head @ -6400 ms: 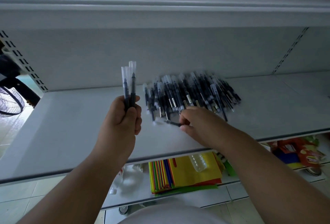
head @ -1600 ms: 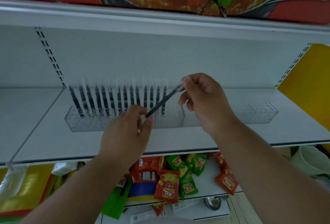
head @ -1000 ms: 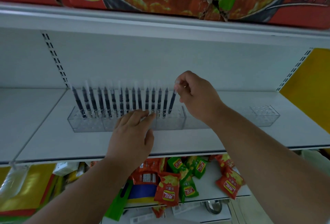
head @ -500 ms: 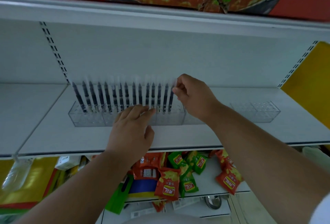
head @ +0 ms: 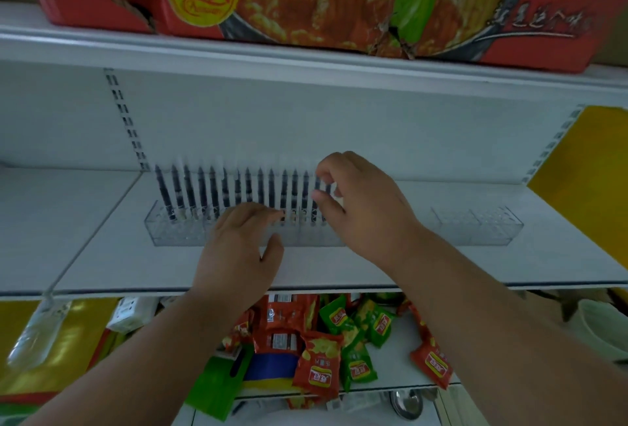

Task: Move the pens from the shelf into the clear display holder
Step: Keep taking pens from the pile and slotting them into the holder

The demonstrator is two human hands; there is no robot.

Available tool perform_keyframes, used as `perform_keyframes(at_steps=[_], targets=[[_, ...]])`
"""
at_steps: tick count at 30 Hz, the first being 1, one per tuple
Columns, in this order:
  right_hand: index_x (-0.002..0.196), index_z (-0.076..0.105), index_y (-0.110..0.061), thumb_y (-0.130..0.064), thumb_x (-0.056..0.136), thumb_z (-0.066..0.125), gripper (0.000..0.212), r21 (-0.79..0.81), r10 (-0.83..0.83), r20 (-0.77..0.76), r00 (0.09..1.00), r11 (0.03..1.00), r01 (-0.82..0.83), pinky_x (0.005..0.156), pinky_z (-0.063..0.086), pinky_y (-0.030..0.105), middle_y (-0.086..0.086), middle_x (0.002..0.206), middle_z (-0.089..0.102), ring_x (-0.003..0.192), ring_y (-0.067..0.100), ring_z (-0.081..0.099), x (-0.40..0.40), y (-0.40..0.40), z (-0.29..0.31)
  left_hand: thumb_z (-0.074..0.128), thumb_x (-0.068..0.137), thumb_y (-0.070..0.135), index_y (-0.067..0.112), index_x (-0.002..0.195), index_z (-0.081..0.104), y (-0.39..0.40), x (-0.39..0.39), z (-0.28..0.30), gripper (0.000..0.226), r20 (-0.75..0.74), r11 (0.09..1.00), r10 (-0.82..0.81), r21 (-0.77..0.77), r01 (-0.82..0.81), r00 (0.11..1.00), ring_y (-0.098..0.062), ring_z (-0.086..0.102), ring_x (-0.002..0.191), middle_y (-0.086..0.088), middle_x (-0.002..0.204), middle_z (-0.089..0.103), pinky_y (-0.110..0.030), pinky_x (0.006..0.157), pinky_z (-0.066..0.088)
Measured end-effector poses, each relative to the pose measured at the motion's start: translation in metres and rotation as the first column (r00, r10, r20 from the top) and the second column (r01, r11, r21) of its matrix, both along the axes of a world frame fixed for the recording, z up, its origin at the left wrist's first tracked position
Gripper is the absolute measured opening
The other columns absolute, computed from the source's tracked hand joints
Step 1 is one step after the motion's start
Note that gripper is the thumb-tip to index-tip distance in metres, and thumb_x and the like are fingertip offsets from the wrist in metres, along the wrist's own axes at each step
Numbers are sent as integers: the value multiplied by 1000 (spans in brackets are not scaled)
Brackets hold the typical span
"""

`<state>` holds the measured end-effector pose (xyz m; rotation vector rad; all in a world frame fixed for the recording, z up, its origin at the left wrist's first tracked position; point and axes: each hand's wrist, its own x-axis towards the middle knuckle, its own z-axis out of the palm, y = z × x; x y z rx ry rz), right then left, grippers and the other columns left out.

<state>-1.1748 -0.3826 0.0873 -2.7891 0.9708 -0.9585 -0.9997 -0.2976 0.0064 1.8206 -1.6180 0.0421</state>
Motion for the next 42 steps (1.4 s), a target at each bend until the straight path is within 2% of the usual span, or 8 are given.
perform_keyframes(at_steps=[5, 9, 16, 24, 28, 30, 37, 42], targets=[[100, 58, -11, -21, 90, 66, 16, 0, 128, 76, 989, 992, -128, 65, 44, 30, 2, 91, 58, 75, 17, 53, 40, 23, 1, 43, 86, 36, 17, 112, 68, 41, 29, 8, 41, 44, 992, 124, 5, -124, 991, -23, 53, 107, -1, 110, 63, -39, 92, 44], [105, 58, -13, -28, 91, 65, 22, 54, 233, 102, 967, 970, -239, 68, 43, 31, 2, 97, 57, 78, 18, 53, 83, 47, 1, 43, 87, 39, 20, 111, 69, 83, 59, 8, 39, 89, 964, 256, 47, -261, 963, -23, 54, 105, 1, 107, 64, -38, 92, 44], [121, 55, -19, -38, 95, 58, 32, 191, 348, 23, 937, 919, -346, 78, 41, 27, -6, 110, 54, 94, 9, 50, 153, 109, 2, 43, 86, 42, 24, 109, 69, 160, 124, 2, 39, 91, 902, 421, 67, -427, 903, -25, 55, 103, 2, 107, 64, -39, 90, 43], [119, 55, -22, -41, 93, 58, 33, 182, 309, 30, 951, 934, -309, 80, 43, 29, -7, 108, 55, 93, 9, 52, 263, 200, -4, 44, 85, 43, 25, 105, 69, 276, 227, -10, 36, 78, 861, 494, 99, -499, 866, -21, 54, 98, 4, 101, 63, -35, 83, 42], [120, 53, -24, -44, 93, 56, 33, 192, 336, 33, 941, 922, -336, 79, 39, 25, -10, 110, 54, 94, 7, 50, 323, 249, 0, 40, 85, 45, 26, 105, 69, 329, 285, -9, 40, 94, 847, 509, 121, -517, 856, -24, 56, 101, 3, 102, 64, -38, 92, 40], [119, 53, -26, -44, 93, 57, 32, 220, 350, 52, 935, 910, -353, 78, 39, 25, -12, 108, 53, 94, 5, 49, 349, 267, 3, 41, 85, 45, 26, 104, 69, 347, 308, -6, 39, 86, 836, 528, 119, -535, 845, -25, 56, 99, 3, 99, 64, -39, 89, 43], [117, 52, -30, -47, 93, 55, 30, 201, 356, 51, 933, 912, -358, 75, 43, 26, -12, 106, 53, 91, 6, 50, 417, 277, 8, 46, 88, 43, 31, 107, 68, 345, 379, 0, 31, 48, 838, 537, 88, -539, 842, -18, 55, 100, 10, 102, 63, -37, 86, 45], [105, 52, -30, -45, 93, 57, 21, 218, 381, 86, 921, 895, -390, 67, 39, 21, -15, 96, 52, 84, 4, 50, 478, 249, 5, 48, 88, 39, 32, 108, 66, 321, 416, -2, 28, 66, 844, 521, 110, -525, 851, -17, 55, 99, 12, 102, 63, -35, 85, 43]])
